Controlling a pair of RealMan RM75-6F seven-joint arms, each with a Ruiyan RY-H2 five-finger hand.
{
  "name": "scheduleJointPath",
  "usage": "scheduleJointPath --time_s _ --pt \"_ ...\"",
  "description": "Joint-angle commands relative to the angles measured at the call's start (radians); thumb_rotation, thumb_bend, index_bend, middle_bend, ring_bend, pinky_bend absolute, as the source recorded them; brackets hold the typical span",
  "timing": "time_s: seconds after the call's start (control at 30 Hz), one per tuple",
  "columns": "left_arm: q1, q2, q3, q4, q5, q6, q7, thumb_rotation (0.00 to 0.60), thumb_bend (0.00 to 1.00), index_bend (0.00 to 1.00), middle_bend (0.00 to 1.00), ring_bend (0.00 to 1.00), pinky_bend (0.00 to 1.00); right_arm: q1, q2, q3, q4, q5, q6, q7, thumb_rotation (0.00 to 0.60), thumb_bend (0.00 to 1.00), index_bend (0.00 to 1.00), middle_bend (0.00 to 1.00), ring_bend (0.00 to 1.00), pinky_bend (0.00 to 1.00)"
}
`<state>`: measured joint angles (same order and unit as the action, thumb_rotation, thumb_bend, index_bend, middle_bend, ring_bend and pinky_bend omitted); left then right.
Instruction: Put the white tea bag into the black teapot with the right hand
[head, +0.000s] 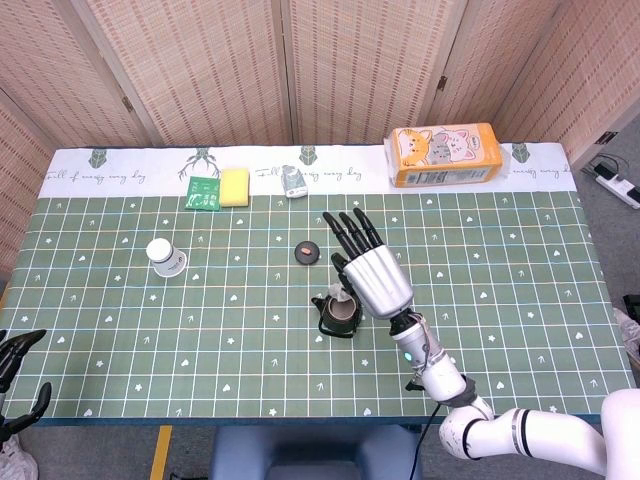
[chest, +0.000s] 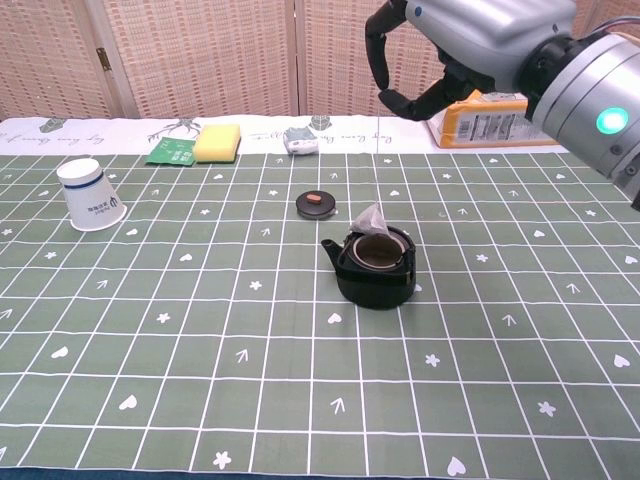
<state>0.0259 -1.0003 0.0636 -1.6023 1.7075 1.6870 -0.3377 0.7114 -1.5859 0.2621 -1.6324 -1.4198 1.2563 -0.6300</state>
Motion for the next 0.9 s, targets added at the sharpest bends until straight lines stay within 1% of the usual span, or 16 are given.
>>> scheduleJointPath --time_s 0.03,0.2,0.33,0.43,0.53,0.67,0.73,0.9 --pt "0.001 0.001 0.0 0.0 0.001 0.002 -0.002 0.6 0.48 0.09 0.11 0.11 0.01 0.002 -0.004 -0.005 0.004 -0.002 -0.001 -0.001 0.6 0.48 0.63 0.04 0.06 0.0" --pt "0.001 0.001 0.0 0.0 0.003 0.004 -0.003 0.6 0.48 0.09 0.11 0.11 0.01 0.0 -0.01 -0.02 0.012 -0.007 -0.003 -0.001 0.6 0.48 0.63 0.04 0.06 0.0" --pt "0.002 0.001 0.0 0.0 0.004 0.004 -0.002 0.6 0.48 0.09 0.11 0.11 0.01 -0.013 -0.008 -0.045 0.01 -0.023 0.005 0.009 0.6 0.48 0.63 0.04 0.06 0.0" --pt "0.002 0.001 0.0 -0.001 0.006 0.006 0.001 0.6 0.48 0.09 0.11 0.11 0.01 -0.038 -0.001 -0.09 0.011 -0.051 0.02 0.022 0.6 0.48 0.63 0.04 0.06 0.0" --pt "0.004 0.0 0.0 -0.002 0.008 0.008 0.004 0.6 0.48 0.09 0.11 0.11 0.01 -0.079 0.007 -0.152 0.025 -0.078 0.037 0.038 0.6 0.48 0.63 0.04 0.06 0.0" --pt "0.003 -0.002 0.001 -0.003 0.009 0.006 0.015 0.6 0.48 0.09 0.11 0.11 0.01 -0.117 0.013 -0.202 0.044 -0.104 0.054 0.061 0.6 0.48 0.64 0.04 0.06 0.0" --pt "0.003 -0.003 0.0 -0.004 0.007 0.002 0.02 0.6 0.48 0.09 0.11 0.11 0.01 -0.128 0.014 -0.213 0.054 -0.115 0.058 0.075 0.6 0.48 0.64 0.04 0.06 0.0" --pt "0.001 -0.006 -0.003 -0.004 -0.001 -0.005 0.029 0.6 0.48 0.09 0.11 0.11 0.01 -0.141 0.015 -0.216 0.071 -0.128 0.06 0.104 0.6 0.48 0.64 0.04 0.06 0.0"
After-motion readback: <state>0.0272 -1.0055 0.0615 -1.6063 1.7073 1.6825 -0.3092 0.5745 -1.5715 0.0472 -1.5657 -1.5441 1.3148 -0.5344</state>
